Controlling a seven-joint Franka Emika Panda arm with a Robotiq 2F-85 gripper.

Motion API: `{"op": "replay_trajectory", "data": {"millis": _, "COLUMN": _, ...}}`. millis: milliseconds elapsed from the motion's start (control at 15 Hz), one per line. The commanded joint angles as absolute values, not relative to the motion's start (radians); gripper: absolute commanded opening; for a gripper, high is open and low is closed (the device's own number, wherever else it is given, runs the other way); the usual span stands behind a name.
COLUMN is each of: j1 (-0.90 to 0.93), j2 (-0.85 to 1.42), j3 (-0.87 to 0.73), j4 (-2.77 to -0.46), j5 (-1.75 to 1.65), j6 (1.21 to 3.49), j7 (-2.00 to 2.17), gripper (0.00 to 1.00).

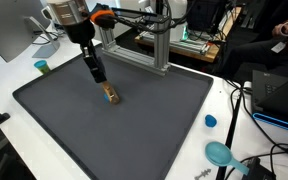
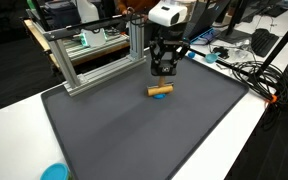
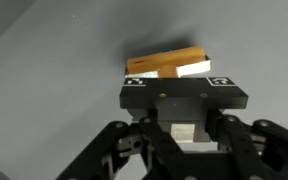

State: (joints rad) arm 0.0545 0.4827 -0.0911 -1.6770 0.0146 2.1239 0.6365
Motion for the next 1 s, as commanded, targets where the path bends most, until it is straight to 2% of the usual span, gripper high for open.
{"op": "replay_trajectory", "data": {"millis": 0, "j1": 0.038, "j2": 0.568, "j3": -0.104, "j4": -1.635, "j5": 0.03, "j6": 2.182, "j7": 0.649, "gripper": 0.22}}
{"op": "replay_trajectory", "data": {"millis": 933, "j1": 0.035, "j2": 0.564, "j3": -0.091, "j4": -1.633, "j5": -0.012, "j6": 2.175, "j7": 0.388, "gripper": 0.22}}
